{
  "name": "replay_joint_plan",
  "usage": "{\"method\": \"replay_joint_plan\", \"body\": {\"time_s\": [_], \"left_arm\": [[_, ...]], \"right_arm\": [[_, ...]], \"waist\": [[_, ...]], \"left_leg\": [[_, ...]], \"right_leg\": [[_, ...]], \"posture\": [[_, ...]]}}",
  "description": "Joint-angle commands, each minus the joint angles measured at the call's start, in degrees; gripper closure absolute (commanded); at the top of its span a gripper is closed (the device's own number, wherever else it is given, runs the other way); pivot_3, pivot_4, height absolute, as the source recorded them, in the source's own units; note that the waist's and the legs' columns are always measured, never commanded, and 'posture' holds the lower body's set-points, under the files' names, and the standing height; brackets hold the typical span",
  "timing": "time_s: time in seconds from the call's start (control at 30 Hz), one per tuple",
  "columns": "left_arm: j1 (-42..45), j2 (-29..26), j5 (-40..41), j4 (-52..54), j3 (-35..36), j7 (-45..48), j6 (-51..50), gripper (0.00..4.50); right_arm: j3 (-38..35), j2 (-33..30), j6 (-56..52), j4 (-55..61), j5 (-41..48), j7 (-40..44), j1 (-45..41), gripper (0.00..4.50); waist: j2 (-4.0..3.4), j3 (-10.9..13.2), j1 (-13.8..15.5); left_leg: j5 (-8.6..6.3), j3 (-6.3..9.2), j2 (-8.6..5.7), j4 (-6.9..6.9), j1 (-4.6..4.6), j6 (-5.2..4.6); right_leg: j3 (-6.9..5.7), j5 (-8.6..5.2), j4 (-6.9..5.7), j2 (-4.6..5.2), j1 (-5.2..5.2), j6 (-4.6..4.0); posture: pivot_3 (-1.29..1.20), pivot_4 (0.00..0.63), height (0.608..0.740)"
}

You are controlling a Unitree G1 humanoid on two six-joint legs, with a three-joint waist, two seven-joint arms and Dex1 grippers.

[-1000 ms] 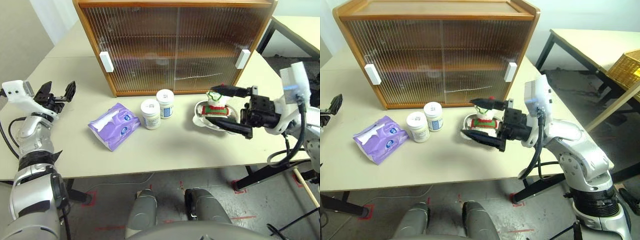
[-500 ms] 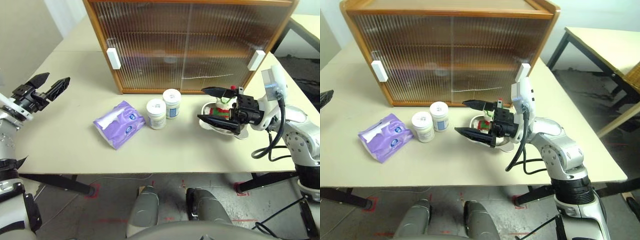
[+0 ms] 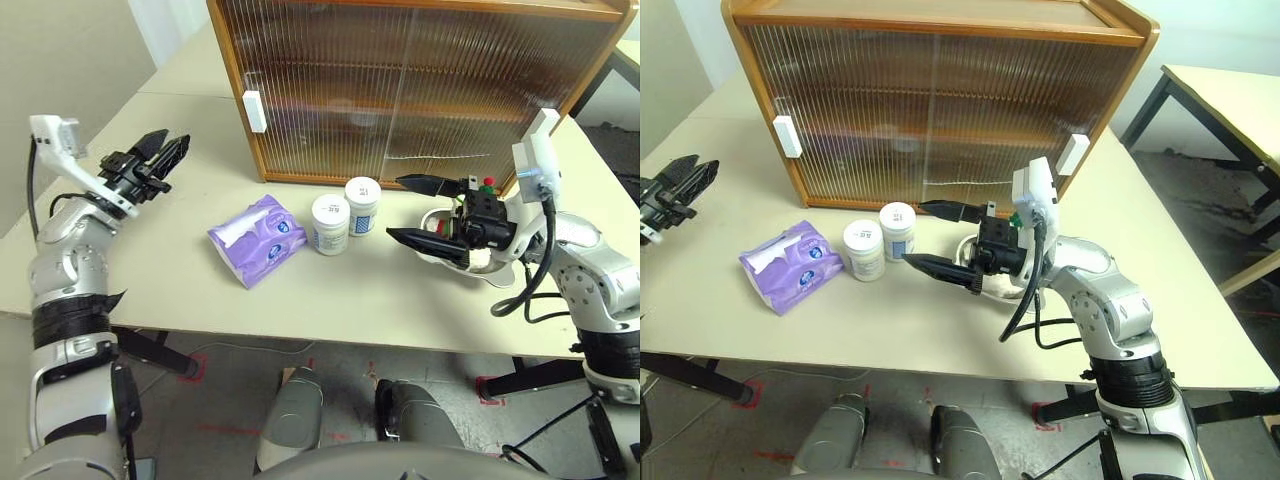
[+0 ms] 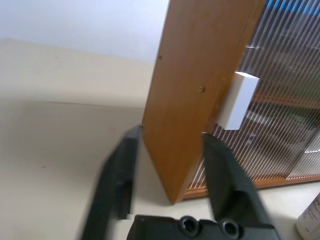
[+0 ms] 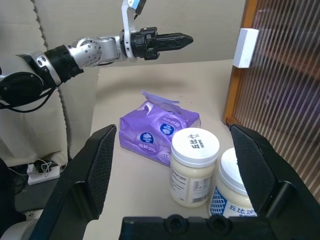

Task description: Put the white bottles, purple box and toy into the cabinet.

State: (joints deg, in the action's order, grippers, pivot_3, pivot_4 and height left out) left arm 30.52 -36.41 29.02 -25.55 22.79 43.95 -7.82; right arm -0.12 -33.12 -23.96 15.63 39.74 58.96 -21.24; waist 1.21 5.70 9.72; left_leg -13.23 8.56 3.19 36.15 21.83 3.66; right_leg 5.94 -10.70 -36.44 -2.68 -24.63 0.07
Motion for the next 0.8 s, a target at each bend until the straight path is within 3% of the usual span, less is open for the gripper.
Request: {"method": "replay_joint_plan", "body": {"time_s": [0.03,0.1,0.13,0.47,0.8], "left_arm": [[2.0,1.07,-2.13,-2.64,-1.12,-0.85,3.02,3.81],[3.56,2.06,-3.09,-4.18,-1.82,-1.39,4.69,4.44],[4.14,2.48,-3.39,-4.74,-2.05,-1.62,5.25,4.48],[7.26,8.86,-5.84,-6.94,-5.96,-2.37,8.37,4.48],[12.7,10.32,-9.93,-15.27,-7.24,-5.22,15.57,4.48]], "right_arm": [[-1.12,-0.31,0.36,1.28,-0.28,-0.27,0.59,0.0],[-1.33,-0.17,0.58,1.31,-0.46,-0.58,0.63,0.0],[-1.41,-0.1,0.67,1.32,-0.55,-0.67,0.63,0.0],[-2.29,1.28,4.06,-0.11,-2.71,-2.88,0.04,0.0],[-2.8,0.94,4.64,0.55,-3.01,-3.58,1.06,0.0]], "waist": [[0.0,0.0,-0.02],[0.01,0.0,-0.05],[0.01,0.0,-0.08],[0.03,0.0,-0.54],[0.04,0.0,-1.72]], "left_leg": [[0.0,0.0,0.0,0.03,0.01,-0.01],[0.0,-0.01,0.0,0.04,0.04,-0.02],[-0.01,-0.01,0.0,0.06,0.03,-0.03],[0.01,0.0,0.0,0.34,0.02,-0.12],[0.01,0.01,0.0,0.62,0.0,-0.25]], "right_leg": [[0.0,0.0,0.0,0.0,0.01,0.0],[0.01,0.0,0.0,-0.01,0.07,0.0],[0.01,0.0,0.0,-0.01,0.09,0.01],[0.01,0.03,0.0,-0.06,0.33,0.08],[0.01,0.05,0.01,-0.07,0.45,0.13]], "posture": [[0.15,0.112,0.74],[0.15,0.11,0.74],[0.15,0.11,0.74],[0.12,0.104,0.74],[0.11,0.099,0.74]]}}
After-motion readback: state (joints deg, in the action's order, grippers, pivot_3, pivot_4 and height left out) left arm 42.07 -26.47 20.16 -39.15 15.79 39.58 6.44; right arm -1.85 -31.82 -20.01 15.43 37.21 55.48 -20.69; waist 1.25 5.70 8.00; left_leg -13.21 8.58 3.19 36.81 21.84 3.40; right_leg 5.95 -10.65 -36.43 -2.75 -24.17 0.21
